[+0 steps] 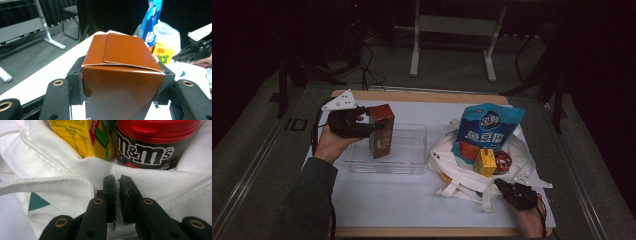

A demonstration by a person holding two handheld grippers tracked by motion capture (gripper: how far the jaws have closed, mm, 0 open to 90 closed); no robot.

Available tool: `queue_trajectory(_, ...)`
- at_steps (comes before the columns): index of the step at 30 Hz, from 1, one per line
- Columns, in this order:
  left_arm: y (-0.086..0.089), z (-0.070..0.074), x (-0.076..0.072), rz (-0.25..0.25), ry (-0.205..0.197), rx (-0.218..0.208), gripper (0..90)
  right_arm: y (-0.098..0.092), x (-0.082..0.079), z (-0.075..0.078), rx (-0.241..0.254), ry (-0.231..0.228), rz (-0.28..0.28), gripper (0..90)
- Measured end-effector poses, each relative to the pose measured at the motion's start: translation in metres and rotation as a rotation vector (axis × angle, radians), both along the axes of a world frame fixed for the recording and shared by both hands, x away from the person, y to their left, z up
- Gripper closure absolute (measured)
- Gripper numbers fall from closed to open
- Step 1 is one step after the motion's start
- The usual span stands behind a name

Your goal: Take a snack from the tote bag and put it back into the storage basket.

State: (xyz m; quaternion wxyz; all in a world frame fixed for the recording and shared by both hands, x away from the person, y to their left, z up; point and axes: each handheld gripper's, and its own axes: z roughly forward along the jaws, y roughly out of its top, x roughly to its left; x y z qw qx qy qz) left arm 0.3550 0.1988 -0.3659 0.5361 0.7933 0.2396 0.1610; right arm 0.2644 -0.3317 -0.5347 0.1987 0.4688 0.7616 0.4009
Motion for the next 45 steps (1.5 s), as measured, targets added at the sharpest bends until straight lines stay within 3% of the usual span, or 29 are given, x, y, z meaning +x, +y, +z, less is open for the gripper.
queue_trajectory(8,0.008,-0.007,0.0,0.022,0.012,0.067,42.5,0.0,0.0,0.0,0.0,-0.001,0.0,83.2)
queue_trajectory(14,-0.002,-0.015,0.005,0.012,0.031,0.141,42.4,0.0,0.0,0.0,0.0,-0.001,-0.001,83.1)
queue_trajectory(16,-0.009,-0.02,0.009,-0.005,0.057,0.176,42.4,0.0,0.0,0.0,0.0,-0.001,-0.002,83.2)
queue_trajectory(19,-0.015,-0.024,0.011,-0.035,0.063,0.203,42.3,0.0,0.0,0.0,0.001,-0.001,-0.001,83.1)
queue_trajectory(20,-0.02,-0.027,0.013,-0.055,0.085,0.224,42.3,0.0,0.0,0.0,0.002,0.0,-0.001,83.1)
queue_trajectory(21,-0.02,-0.027,0.013,-0.055,0.085,0.224,42.2,0.0,0.0,0.0,0.001,0.0,-0.001,83.1)
queue_trajectory(22,-0.025,-0.03,0.016,-0.07,0.116,0.23,42.2,0.0,0.0,0.0,0.001,-0.001,-0.001,83.1)
queue_trajectory(29,-0.039,-0.034,0.02,-0.091,0.124,0.202,41.1,0.0,0.0,0.0,0.0,-0.001,-0.001,83.1)
queue_trajectory(36,-0.061,-0.043,0.026,-0.157,0.158,0.149,37.8,0.0,0.0,0.0,0.0,-0.001,-0.001,83.1)
queue_trajectory(45,-0.085,-0.056,0.031,-0.207,0.213,0.154,35.5,0.0,0.0,0.0,0.001,-0.001,-0.001,83.1)
